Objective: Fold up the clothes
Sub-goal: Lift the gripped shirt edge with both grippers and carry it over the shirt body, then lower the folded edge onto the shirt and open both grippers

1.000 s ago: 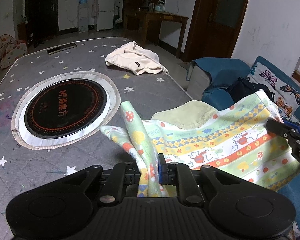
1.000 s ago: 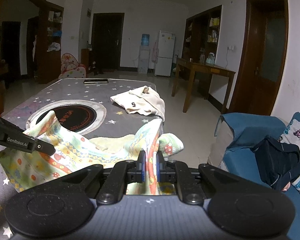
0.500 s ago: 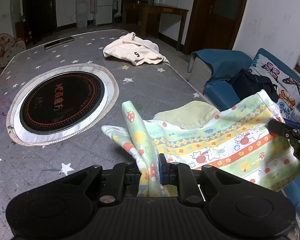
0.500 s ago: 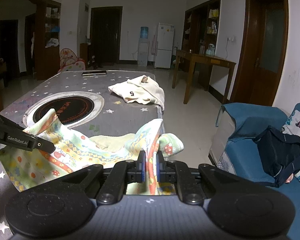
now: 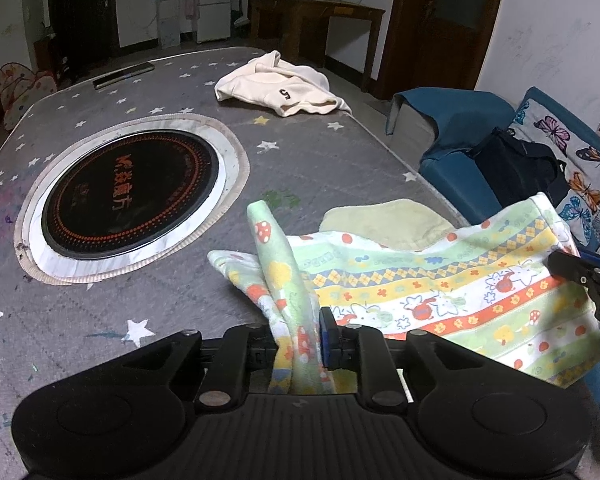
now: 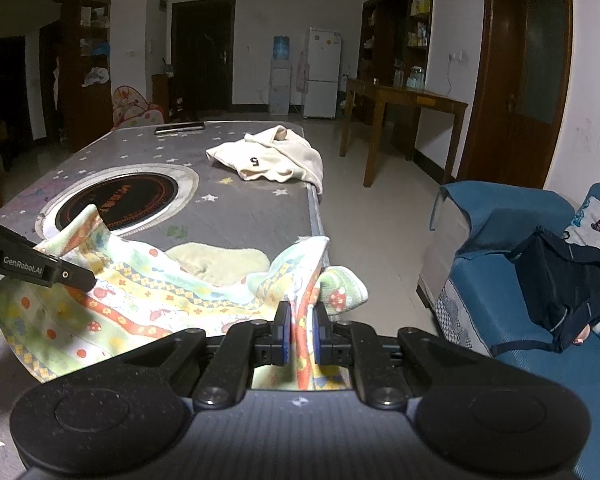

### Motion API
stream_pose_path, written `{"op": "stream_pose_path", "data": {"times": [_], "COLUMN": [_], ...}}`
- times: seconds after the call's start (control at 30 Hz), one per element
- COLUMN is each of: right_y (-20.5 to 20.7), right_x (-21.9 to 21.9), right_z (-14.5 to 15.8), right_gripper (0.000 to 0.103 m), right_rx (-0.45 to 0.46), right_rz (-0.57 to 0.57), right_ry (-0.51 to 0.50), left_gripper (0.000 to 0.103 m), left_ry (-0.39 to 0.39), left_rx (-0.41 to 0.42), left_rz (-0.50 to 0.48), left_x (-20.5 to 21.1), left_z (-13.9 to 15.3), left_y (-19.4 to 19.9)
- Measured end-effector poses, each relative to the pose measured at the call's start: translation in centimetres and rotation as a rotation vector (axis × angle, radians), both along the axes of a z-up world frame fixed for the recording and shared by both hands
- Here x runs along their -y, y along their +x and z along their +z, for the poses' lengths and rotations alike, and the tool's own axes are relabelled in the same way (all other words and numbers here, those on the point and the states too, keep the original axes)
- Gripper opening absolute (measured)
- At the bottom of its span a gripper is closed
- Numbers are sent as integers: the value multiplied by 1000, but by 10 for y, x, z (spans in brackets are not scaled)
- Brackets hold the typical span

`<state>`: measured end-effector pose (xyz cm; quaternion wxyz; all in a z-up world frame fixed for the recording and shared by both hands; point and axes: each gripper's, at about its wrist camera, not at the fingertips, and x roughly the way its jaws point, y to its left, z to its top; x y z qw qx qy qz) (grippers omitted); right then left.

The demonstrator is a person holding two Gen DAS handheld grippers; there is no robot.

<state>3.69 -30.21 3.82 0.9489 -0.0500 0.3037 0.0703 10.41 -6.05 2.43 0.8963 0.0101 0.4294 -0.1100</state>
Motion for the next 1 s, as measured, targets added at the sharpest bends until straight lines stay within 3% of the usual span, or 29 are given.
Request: {"op": "stream_pose_path", "data": {"times": [0.27,0.73,0.8,0.87,1.0], "right_y": [3,7,7,7,7], "right_x": [3,9,9,8,7], "right_z": [-7,-19,-19,-20,-21], "right_gripper": [12,19,23,35,41], "right_rx": [-20,-48,-49,-50,-52], "right_rz": [-16,-53,-54,-54,-54], "right_ry": [-3,1,2,3,5], "left_gripper": [20,37,39,42,47], "left_ry": [1,24,24,24,27], "left_rx": [-20,-34,-35,-36,-39], "left_rz": [7,34,38,43,56], "left_x": [-3,-9,-10,-11,-15], "left_z": [-7,-19,-21,-22,-24], "left_y": [3,7,7,7,8]}}
